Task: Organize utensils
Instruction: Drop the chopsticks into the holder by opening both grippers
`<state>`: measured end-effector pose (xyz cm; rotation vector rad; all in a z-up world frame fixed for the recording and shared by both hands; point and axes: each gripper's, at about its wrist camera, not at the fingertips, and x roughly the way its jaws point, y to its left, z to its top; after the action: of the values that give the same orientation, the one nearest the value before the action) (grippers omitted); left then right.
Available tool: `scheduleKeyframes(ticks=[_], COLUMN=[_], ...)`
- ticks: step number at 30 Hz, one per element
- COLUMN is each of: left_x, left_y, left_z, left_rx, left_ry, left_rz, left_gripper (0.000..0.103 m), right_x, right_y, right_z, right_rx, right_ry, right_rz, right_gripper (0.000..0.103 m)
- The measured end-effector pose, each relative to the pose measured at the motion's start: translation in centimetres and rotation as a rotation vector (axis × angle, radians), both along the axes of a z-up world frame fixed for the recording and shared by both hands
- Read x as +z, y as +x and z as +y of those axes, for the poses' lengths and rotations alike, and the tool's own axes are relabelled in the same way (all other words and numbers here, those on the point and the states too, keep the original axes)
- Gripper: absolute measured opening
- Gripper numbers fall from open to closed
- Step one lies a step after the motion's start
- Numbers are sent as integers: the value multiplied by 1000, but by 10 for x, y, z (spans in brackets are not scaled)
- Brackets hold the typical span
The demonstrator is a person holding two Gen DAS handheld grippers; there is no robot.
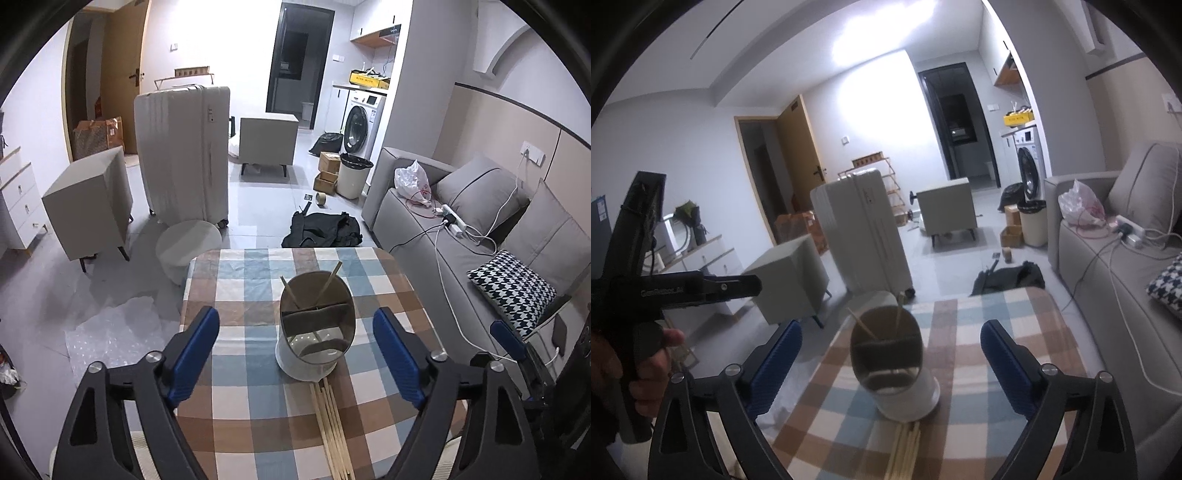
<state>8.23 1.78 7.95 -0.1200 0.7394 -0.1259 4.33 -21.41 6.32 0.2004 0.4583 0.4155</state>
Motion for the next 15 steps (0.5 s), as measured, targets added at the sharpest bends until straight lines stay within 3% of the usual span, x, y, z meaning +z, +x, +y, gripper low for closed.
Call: scheduleKeyframes(ticks=[10, 15], left_x=[-49, -75], left_y=[-13, -12], left_z=[-7, -6], left_rx=[27, 43], left_ry=[-6, -33], left_rz=[26, 86], left_gripper=[84, 84], right_x=[-31, -49], right_y=[-11, -6], right_z=[5, 7], right_rx=[17, 14], right_ry=[-71, -103], right_rz=[92, 174], right_gripper=[100, 100])
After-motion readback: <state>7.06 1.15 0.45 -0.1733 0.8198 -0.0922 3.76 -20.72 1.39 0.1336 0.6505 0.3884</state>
